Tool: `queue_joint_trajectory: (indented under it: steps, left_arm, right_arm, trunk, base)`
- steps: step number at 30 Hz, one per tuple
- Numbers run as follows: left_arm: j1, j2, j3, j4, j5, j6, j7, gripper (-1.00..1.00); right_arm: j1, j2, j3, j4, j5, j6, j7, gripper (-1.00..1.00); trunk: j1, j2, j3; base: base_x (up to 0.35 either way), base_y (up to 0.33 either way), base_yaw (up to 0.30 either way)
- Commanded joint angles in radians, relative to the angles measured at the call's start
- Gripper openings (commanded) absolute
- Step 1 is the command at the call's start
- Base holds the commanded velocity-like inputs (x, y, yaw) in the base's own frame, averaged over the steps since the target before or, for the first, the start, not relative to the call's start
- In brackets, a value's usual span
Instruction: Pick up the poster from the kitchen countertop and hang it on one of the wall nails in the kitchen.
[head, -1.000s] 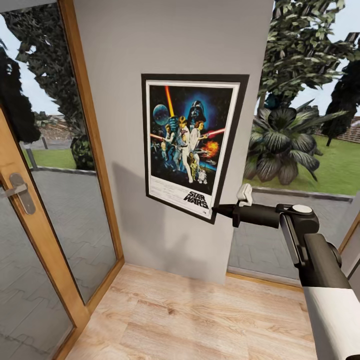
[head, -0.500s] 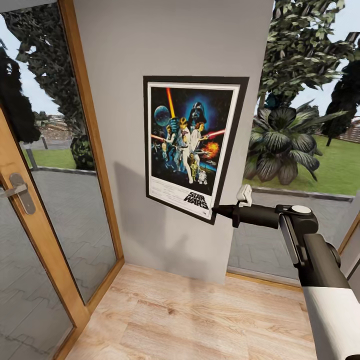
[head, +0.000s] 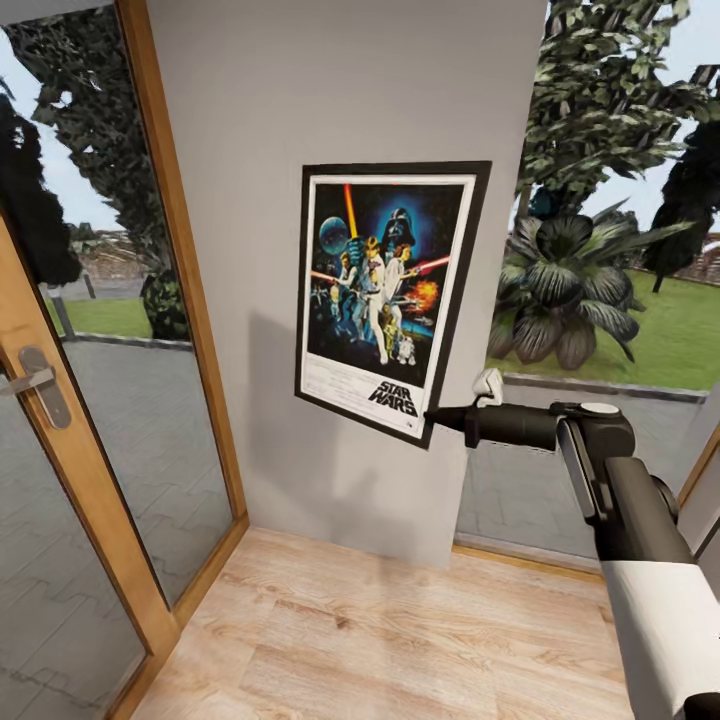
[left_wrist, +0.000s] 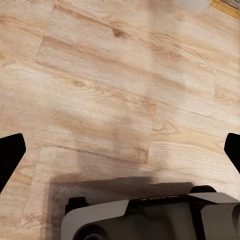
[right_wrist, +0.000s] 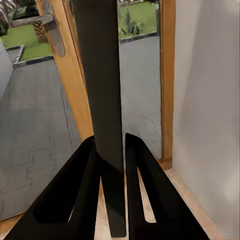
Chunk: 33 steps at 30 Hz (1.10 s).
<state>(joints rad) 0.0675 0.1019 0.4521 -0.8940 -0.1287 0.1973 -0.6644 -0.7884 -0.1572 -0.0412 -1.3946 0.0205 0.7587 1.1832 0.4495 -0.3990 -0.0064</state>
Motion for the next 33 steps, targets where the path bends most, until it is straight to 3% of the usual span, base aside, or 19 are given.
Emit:
queue_joint_trajectory:
  steps: [1, 3, 7, 13, 15, 17, 33]
  left_arm:
    - [0.0, -0.001, 0.003, -0.003, -0.005, 0.007, -0.006, 1.0]
    - [0.0, -0.001, 0.003, -0.003, -0.005, 0.007, -0.006, 1.0]
    - [0.0, -0.001, 0.003, -0.003, -0.005, 0.007, -0.006, 1.0]
    - [0.0, -0.001, 0.003, -0.003, -0.005, 0.007, -0.006, 1.0]
    - [0.0, -0.001, 0.003, -0.003, -0.005, 0.007, -0.006, 1.0]
    - [0.0, -0.001, 0.003, -0.003, -0.005, 0.007, -0.006, 1.0]
    - [0.0, -0.001, 0.003, -0.003, -0.005, 0.007, -0.006, 1.0]
  right_arm:
    - [-0.004, 0.0, -0.001, 0.0, 0.001, 0.011, 0.006, -1.0]
    - [-0.035, 0.0, 0.001, 0.01, 0.002, 0.029, 0.015, -1.0]
    - [-0.045, 0.001, 0.002, 0.017, 0.007, 0.052, 0.062, -1.0]
    - [-0.053, 0.001, 0.005, 0.02, 0.008, 0.056, 0.071, -1.0]
    - [-0.059, 0.002, 0.021, 0.02, 0.009, 0.056, 0.071, -1.0]
    - [-0.07, 0.002, 0.074, 0.022, 0.01, 0.057, 0.071, -1.0]
    - [-0.129, 0.001, 0.096, 0.035, 0.01, 0.071, 0.071, -1.0]
  trunk:
    - [0.001, -0.001, -0.001]
    - [0.001, -0.001, -0.001]
    - [0.001, -0.001, -0.001]
    - [0.001, -0.001, -0.001]
    - [0.001, -0.001, -0.001]
    - [0.001, -0.001, -0.001]
    - [0.001, -0.001, -0.001]
  base:
    - [0.0, 0.0, 0.0]
    - [0.0, 0.0, 0.0]
    - [0.0, 0.0, 0.0]
    - [0.0, 0.0, 0.0]
    - [0.0, 0.0, 0.0]
    - [0.0, 0.0, 0.0]
    - [0.0, 0.0, 0.0]
